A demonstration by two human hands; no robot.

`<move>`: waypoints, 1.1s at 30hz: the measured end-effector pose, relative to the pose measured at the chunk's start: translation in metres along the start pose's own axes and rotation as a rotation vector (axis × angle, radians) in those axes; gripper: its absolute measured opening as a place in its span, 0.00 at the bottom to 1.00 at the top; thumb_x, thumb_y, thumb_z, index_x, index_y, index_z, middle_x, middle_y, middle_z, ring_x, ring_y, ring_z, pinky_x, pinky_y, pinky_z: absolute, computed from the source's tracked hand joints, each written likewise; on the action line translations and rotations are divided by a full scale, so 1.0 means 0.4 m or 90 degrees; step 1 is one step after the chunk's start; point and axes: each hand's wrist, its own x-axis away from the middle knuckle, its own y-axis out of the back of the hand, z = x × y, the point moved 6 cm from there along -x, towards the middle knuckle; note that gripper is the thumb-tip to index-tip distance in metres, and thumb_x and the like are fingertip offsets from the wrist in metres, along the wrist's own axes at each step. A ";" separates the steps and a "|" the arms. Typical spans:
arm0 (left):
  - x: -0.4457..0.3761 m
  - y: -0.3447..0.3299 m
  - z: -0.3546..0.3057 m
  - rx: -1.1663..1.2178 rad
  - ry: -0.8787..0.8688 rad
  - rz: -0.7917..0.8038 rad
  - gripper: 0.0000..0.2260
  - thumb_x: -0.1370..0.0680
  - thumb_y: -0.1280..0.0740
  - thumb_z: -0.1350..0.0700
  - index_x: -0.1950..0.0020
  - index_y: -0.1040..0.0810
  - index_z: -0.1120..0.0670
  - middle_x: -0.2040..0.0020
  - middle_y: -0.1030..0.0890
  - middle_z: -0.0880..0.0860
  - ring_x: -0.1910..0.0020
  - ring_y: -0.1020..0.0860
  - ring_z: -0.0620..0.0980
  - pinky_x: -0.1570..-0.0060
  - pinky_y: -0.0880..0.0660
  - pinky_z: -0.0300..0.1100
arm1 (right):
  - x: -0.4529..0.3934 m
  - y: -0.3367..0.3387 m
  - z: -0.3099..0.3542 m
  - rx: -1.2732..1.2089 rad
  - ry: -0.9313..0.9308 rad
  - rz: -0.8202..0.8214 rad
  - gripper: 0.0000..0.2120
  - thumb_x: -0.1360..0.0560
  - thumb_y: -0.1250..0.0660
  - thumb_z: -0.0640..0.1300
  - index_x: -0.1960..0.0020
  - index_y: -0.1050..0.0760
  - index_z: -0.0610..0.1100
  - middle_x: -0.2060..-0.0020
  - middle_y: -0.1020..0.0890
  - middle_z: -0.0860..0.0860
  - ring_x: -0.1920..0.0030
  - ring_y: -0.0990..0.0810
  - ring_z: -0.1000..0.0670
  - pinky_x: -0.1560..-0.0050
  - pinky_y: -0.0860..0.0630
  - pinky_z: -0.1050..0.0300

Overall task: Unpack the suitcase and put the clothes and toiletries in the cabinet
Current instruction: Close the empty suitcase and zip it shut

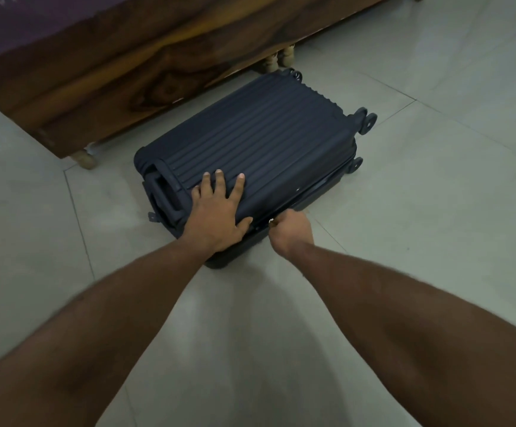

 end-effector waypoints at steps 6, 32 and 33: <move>0.020 0.022 0.040 0.051 -0.071 -0.017 0.42 0.21 0.41 0.31 0.15 0.54 0.50 0.16 0.49 0.61 0.18 0.49 0.61 0.21 0.46 0.62 | -0.026 0.024 0.014 -0.054 -0.017 -0.015 0.09 0.24 0.33 0.39 0.51 0.14 0.40 0.54 0.14 0.43 0.51 0.16 0.41 0.50 0.18 0.53; 0.038 0.066 0.046 0.128 -0.171 -0.020 0.37 0.29 0.26 0.35 0.30 0.36 0.53 0.39 0.26 0.53 0.37 0.30 0.54 0.27 0.39 0.52 | -0.094 0.178 -0.088 -0.066 -0.115 -0.112 0.04 0.23 0.34 0.36 0.51 0.20 0.37 0.55 0.20 0.44 0.56 0.21 0.44 0.57 0.27 0.60; 0.039 0.085 0.046 0.156 -0.169 -0.028 0.37 0.29 0.25 0.36 0.30 0.35 0.53 0.40 0.27 0.53 0.37 0.31 0.54 0.29 0.38 0.52 | -0.097 0.177 -0.096 -0.064 -0.111 -0.119 0.05 0.22 0.33 0.36 0.50 0.19 0.37 0.54 0.19 0.44 0.55 0.20 0.44 0.56 0.27 0.60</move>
